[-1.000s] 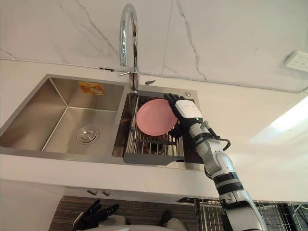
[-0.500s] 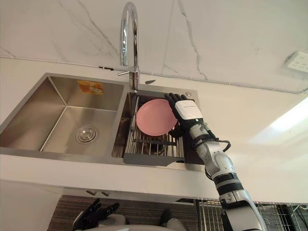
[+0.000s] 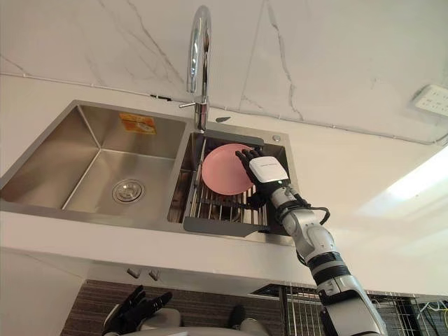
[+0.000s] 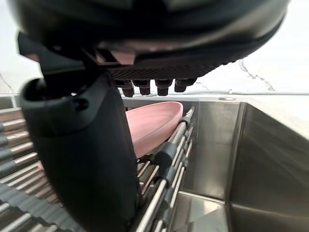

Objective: Walk over to the sink, pick up the cup, carry it to the dishwasher, place the cup inside the dishwasher, then close the dishwasher door

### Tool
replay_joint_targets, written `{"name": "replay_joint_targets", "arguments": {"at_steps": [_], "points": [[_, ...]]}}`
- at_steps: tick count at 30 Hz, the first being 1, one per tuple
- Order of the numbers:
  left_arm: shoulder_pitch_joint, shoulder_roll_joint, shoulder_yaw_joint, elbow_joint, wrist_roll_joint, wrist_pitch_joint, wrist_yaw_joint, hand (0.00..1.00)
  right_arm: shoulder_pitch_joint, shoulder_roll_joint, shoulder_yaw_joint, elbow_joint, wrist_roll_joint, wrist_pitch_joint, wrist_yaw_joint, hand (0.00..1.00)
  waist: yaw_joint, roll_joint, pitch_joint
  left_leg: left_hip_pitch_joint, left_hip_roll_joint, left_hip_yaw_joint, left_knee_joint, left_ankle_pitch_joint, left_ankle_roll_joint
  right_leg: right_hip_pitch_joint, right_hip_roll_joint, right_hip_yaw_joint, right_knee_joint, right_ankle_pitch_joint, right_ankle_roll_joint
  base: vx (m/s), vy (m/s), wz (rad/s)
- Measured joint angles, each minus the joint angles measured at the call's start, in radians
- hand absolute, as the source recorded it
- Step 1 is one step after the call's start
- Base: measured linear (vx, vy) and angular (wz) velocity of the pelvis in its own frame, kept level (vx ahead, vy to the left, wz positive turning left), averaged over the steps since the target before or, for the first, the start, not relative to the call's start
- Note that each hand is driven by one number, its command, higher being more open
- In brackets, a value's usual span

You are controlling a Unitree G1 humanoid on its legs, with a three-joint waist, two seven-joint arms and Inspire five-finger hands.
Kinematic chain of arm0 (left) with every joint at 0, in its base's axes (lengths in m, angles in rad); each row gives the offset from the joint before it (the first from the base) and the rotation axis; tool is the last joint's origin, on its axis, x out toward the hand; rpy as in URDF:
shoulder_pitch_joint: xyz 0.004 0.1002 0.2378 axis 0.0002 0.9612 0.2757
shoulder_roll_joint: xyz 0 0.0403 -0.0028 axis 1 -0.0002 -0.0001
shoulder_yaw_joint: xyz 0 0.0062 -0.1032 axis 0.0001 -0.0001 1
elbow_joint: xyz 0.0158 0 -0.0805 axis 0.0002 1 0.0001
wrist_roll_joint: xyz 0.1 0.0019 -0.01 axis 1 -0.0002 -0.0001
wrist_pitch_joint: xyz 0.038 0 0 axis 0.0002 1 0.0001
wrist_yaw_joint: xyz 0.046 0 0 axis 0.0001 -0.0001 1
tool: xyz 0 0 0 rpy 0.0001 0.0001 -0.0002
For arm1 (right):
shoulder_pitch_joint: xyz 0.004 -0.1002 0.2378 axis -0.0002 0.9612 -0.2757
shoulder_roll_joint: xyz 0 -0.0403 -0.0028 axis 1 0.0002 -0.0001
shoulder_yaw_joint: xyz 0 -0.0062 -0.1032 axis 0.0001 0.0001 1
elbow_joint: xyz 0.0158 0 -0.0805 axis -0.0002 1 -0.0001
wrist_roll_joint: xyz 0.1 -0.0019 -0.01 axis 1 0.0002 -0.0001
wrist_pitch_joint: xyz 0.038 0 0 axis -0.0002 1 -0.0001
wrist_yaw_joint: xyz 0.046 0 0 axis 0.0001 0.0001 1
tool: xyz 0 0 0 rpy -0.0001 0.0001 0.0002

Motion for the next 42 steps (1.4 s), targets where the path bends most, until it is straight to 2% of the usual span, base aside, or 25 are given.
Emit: {"name": "replay_joint_targets", "arguments": {"at_steps": [9,14,24,25,31,36,42], "points": [[-0.006,0.002,0.001,0.001,0.001,0.001,0.000,1.00,-0.034,0.000,0.000,0.015,-0.027,0.037,0.009,1.00,0.012,-0.006,-0.004,-0.004,0.004,0.003,0.001,-0.002,-0.003,0.000,0.005,0.001,-0.011,0.002,-0.001,0.00,0.000,0.00],[-0.006,0.005,0.001,0.001,0.002,-0.001,0.000,1.00,-0.056,0.000,0.002,0.041,-0.083,0.038,0.021,1.00,0.019,-0.017,-0.011,-0.005,0.003,0.003,0.001,-0.002,-0.002,0.000,0.005,0.001,-0.015,0.004,0.000,0.00,0.000,0.00],[-0.006,0.005,0.003,0.001,0.002,-0.002,-0.001,1.00,-0.092,0.000,0.016,0.067,-0.095,0.034,0.024,1.00,0.023,-0.018,-0.011,-0.013,0.003,0.003,0.000,-0.002,-0.002,0.000,0.010,0.001,-0.036,0.015,-0.003,0.00,0.000,0.00],[-0.006,0.004,0.003,0.001,0.002,-0.003,-0.001,1.00,-0.095,0.000,0.016,0.071,-0.096,0.033,0.024,0.00,0.024,-0.019,-0.011,-0.015,0.003,0.003,-0.001,-0.002,-0.002,0.001,0.010,0.001,-0.041,0.017,-0.003,0.00,0.000,0.00],[-0.007,0.004,0.003,0.001,0.002,-0.005,0.000,1.00,-0.103,-0.005,0.020,0.072,-0.090,0.022,0.055,0.00,0.027,-0.020,-0.012,-0.018,0.003,0.003,-0.001,-0.002,-0.002,0.001,0.011,0.001,-0.048,0.021,-0.003,0.00,0.000,0.00],[-0.017,0.004,0.002,0.001,0.002,-0.004,-0.002,1.00,-0.130,-0.020,0.038,0.101,-0.073,0.028,0.045,0.00,0.039,-0.021,-0.011,-0.022,0.003,0.003,-0.003,-0.002,-0.003,0.001,0.013,-0.002,-0.055,0.021,-0.004,0.00,0.000,0.00],[-0.019,0.009,0.002,0.001,0.002,-0.005,-0.002,1.00,-0.136,-0.031,0.037,0.103,-0.029,0.022,0.036,0.00,0.042,-0.034,-0.005,-0.023,0.003,0.004,-0.010,-0.002,-0.003,0.000,0.015,-0.003,-0.064,0.022,-0.003,0.00,0.000,0.00]]}}
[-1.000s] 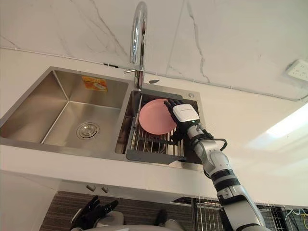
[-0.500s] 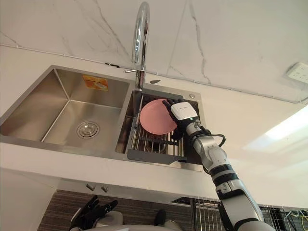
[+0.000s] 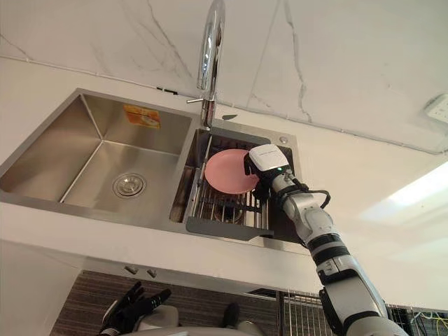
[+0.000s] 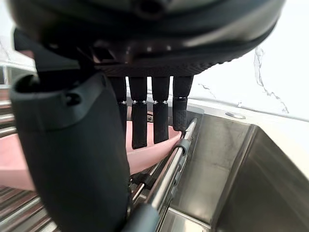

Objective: Walk over to the sink, pick up the cup, carry it to the dishwasher, place the cup inside the dishwasher, then close the dishwasher door

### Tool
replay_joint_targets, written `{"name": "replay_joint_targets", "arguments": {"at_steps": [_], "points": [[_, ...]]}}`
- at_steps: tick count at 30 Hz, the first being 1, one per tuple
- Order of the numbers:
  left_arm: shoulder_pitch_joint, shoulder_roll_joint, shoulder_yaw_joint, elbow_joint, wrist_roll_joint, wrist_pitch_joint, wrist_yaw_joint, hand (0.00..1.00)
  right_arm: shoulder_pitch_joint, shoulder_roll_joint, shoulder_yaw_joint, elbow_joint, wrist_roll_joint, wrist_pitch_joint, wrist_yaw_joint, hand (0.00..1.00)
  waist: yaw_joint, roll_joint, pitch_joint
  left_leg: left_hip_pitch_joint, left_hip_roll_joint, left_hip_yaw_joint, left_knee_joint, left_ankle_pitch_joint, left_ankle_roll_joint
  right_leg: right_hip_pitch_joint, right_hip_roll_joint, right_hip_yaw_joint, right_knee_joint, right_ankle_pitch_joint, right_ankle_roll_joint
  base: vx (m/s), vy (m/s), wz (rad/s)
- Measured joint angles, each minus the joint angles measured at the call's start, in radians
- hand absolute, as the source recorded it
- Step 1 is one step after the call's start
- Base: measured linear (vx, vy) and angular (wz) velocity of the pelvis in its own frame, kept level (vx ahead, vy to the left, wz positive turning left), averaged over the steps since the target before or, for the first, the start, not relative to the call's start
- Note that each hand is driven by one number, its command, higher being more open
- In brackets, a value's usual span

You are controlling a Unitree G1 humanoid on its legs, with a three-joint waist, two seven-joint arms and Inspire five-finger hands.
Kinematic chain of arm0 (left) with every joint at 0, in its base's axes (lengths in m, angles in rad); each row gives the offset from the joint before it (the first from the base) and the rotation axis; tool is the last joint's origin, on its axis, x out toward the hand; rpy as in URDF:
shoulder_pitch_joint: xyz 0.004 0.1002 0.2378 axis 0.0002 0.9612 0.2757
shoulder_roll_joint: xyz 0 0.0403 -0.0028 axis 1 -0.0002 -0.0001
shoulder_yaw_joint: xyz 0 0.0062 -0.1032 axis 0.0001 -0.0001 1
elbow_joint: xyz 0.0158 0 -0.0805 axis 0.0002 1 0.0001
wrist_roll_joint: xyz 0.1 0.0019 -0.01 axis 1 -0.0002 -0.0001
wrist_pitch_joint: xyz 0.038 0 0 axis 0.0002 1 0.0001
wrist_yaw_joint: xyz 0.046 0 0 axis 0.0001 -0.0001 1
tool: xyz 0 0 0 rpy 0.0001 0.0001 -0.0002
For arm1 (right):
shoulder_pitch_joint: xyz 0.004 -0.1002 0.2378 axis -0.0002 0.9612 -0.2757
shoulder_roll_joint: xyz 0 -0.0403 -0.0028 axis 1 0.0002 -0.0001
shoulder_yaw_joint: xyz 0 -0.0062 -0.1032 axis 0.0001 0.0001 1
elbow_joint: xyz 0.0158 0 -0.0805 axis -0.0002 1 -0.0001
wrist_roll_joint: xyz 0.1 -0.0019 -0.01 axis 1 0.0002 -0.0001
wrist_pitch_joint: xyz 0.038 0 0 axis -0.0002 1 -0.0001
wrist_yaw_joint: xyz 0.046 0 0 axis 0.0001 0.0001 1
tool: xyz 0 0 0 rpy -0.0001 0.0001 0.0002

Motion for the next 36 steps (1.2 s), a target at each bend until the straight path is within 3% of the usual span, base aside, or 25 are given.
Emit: {"name": "replay_joint_targets", "arguments": {"at_steps": [17,28,36], "points": [[-0.001,0.000,0.000,0.002,-0.001,-0.006,0.001,1.00,0.009,-0.001,-0.025,-0.029,0.102,-0.039,-0.010,0.00,-0.007,0.002,0.002,0.006,-0.001,0.012,-0.031,0.008,-0.003,-0.007,0.004,0.010,-0.017,0.005,-0.001,0.00,0.000,-0.01],[0.000,-0.007,-0.002,0.010,-0.001,-0.009,0.002,1.00,0.049,-0.001,-0.085,-0.116,0.192,-0.086,0.009,0.00,-0.028,0.021,0.013,0.034,-0.008,0.026,-0.079,0.028,-0.006,-0.005,0.003,0.019,-0.033,0.008,0.002,0.00,0.001,-0.03],[0.004,-0.013,-0.002,0.014,-0.001,-0.009,0.005,1.00,0.070,-0.001,-0.092,-0.161,0.213,-0.088,0.027,0.00,-0.039,0.032,0.013,0.050,-0.011,0.025,-0.097,0.035,-0.009,0.006,0.002,0.017,-0.047,0.011,0.004,0.00,0.000,0.00]]}}
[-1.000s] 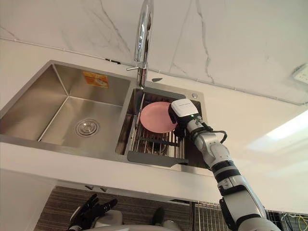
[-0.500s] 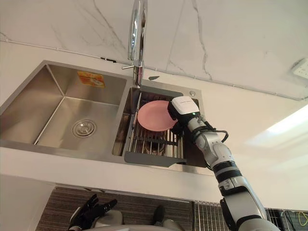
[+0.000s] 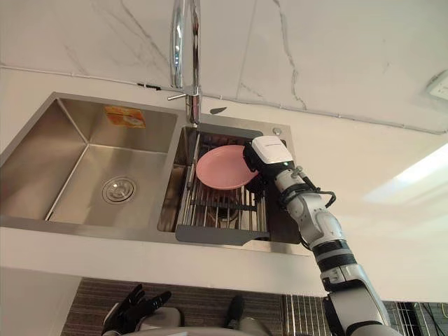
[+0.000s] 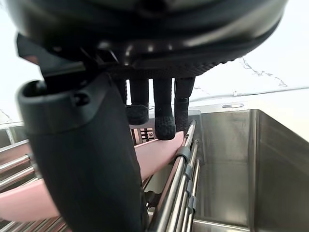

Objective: Walk over to the sink, pick up the cup, carry it to the dishwasher, place the cup inside the dishwasher, then close the dishwasher door

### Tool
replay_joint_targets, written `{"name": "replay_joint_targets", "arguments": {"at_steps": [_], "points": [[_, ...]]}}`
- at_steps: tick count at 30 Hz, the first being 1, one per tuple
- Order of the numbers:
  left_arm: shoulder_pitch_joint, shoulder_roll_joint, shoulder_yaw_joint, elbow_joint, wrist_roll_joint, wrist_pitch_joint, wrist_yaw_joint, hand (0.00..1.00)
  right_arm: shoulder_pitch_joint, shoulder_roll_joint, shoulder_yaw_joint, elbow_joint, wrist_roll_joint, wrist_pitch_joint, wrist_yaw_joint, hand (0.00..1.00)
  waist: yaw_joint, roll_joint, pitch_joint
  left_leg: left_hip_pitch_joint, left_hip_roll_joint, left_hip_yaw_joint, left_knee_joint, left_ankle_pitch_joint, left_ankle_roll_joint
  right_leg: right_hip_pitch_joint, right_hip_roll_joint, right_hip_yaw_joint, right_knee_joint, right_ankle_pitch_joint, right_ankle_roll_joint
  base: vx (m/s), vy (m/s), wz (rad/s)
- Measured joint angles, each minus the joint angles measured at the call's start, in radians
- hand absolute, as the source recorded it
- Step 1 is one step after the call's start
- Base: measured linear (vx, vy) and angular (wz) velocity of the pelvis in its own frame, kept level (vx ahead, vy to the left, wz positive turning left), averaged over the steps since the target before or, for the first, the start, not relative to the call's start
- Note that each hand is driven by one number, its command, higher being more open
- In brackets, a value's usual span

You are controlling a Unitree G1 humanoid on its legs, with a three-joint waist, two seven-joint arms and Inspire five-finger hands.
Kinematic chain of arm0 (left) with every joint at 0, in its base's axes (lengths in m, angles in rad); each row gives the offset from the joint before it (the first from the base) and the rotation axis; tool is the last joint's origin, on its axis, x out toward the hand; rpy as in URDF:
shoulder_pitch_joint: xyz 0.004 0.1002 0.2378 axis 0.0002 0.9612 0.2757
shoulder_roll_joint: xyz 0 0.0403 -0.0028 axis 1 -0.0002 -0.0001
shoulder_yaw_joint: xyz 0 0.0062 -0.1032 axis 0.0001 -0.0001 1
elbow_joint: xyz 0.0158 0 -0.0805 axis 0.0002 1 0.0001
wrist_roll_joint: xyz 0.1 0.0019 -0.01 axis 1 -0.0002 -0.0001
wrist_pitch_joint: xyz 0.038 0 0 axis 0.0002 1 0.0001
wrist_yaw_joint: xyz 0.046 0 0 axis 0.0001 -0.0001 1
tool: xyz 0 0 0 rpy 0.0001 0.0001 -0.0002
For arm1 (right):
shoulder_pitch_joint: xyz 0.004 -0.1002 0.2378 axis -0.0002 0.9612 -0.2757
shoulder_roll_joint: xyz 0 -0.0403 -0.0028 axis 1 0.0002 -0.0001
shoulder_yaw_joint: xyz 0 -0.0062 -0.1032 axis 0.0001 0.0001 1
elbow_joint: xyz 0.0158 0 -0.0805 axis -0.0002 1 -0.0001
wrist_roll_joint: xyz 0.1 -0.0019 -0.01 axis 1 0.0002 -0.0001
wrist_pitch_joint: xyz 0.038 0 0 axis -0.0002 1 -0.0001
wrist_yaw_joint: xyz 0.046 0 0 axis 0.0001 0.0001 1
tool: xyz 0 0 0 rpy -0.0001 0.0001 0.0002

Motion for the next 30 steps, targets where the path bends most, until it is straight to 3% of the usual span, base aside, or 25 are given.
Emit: {"name": "replay_joint_targets", "arguments": {"at_steps": [6,14,26,30], "points": [[0.002,-0.009,-0.001,0.018,0.000,-0.002,0.000,1.00,0.017,-0.017,0.000,-0.033,0.018,-0.007,0.018,0.00,-0.014,0.021,-0.008,0.002,-0.008,0.000,-0.009,0.003,0.004,0.001,-0.006,0.001,0.000,0.002,0.003,0.00,0.000,0.00],[0.003,-0.009,-0.001,0.024,0.000,-0.003,0.000,1.00,0.018,-0.037,0.000,-0.043,0.041,-0.020,0.025,0.00,-0.019,0.023,-0.009,0.020,-0.012,0.001,-0.042,0.022,0.004,0.001,-0.008,0.001,-0.001,0.002,0.003,0.00,0.000,0.00],[0.004,-0.008,-0.001,0.039,0.000,-0.006,0.001,1.00,0.033,-0.061,-0.017,-0.226,0.134,-0.032,0.063,0.00,-0.039,0.029,-0.009,0.034,-0.015,0.012,-0.060,0.027,0.005,0.001,-0.009,0.012,-0.001,0.003,0.004,0.00,0.002,-0.01],[0.007,-0.013,-0.002,0.046,0.000,-0.006,0.002,1.00,0.062,-0.068,-0.040,-0.311,0.176,-0.031,0.079,0.00,-0.047,0.043,-0.017,0.045,-0.016,0.023,-0.070,0.027,0.005,0.001,-0.009,0.022,-0.001,0.003,0.005,-0.01,0.010,-0.07]]}}
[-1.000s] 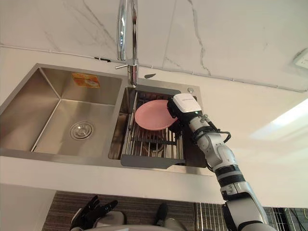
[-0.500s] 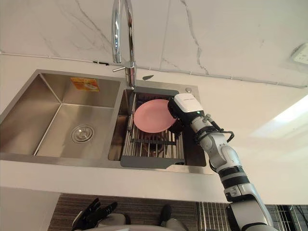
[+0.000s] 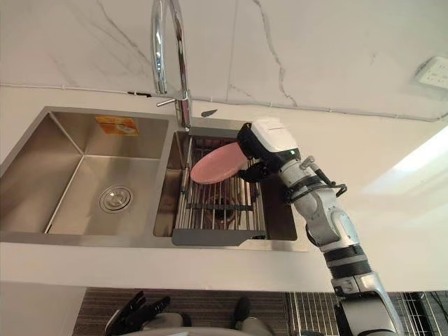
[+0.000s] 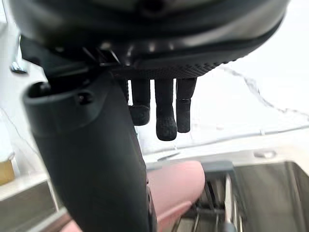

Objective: Walk over to the sink, pick up the cup, carry it to the dishwasher, place the cup inside the dishwasher, then close the dishwasher door

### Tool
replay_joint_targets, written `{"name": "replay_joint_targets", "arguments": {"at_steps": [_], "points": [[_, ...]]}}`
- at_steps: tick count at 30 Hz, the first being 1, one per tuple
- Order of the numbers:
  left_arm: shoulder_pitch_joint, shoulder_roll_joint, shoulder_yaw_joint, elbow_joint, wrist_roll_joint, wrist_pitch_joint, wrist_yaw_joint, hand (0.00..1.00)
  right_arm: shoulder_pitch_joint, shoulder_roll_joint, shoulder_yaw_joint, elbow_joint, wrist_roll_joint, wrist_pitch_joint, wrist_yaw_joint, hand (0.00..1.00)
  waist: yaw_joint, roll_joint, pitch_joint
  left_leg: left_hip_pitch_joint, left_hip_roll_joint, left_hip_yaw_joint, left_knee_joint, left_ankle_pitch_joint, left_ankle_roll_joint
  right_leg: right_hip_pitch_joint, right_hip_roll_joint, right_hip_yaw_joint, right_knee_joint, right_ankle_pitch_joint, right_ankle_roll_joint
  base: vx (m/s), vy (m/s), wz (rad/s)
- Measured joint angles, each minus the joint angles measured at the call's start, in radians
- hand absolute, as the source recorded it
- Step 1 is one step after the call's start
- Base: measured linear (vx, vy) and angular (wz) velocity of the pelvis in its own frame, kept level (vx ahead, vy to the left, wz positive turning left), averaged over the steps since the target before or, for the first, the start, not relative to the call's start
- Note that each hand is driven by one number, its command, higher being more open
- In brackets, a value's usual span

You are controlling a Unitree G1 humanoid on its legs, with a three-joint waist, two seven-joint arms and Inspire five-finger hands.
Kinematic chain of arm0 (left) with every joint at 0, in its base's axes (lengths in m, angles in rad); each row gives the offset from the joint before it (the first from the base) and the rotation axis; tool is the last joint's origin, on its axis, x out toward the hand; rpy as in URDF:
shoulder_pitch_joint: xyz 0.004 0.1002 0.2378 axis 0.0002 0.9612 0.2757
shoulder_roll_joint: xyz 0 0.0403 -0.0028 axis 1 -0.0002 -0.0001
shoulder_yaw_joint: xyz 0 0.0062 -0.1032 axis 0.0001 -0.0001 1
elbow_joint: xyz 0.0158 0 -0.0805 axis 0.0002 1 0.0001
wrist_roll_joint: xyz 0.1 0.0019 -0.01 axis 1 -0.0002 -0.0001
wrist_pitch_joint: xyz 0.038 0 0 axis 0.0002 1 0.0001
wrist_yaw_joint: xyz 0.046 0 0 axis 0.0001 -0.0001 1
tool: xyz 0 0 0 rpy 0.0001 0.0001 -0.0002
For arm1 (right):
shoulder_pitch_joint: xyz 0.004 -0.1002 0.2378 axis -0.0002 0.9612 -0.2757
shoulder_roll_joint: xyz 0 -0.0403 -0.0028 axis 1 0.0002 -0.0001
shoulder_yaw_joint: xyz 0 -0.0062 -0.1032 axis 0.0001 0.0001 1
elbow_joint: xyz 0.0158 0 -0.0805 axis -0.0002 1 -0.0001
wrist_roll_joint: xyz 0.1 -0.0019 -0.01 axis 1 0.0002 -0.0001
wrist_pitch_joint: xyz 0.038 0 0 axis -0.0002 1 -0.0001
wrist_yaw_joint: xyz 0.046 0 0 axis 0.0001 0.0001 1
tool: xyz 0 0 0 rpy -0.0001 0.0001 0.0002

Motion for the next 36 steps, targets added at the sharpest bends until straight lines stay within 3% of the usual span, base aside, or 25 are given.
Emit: {"name": "replay_joint_targets", "arguments": {"at_steps": [18,19,36], "points": [[0.002,0.007,-0.018,0.021,0.000,-0.002,0.002,1.00,0.071,-0.003,-0.020,-0.066,0.057,0.000,0.047,0.00,-0.023,0.007,-0.005,0.028,0.002,0.020,-0.033,0.012,-0.003,0.002,0.006,0.021,-0.001,0.001,0.000,-0.01,0.004,-0.03],[0.002,0.009,-0.019,0.021,0.000,-0.002,0.002,1.00,0.071,-0.003,-0.020,-0.069,0.057,0.000,0.047,1.00,-0.024,0.007,-0.005,0.028,0.002,0.020,-0.033,0.012,-0.003,0.002,0.006,0.021,-0.001,0.001,0.000,0.00,0.000,0.00],[0.002,0.011,-0.020,0.022,0.000,-0.002,0.003,1.00,0.074,-0.002,-0.016,-0.074,0.057,0.000,0.051,1.00,-0.023,0.005,-0.006,0.030,0.002,0.018,-0.033,0.012,-0.002,0.006,0.006,0.019,-0.001,0.001,0.000,0.00,0.000,0.00]]}}
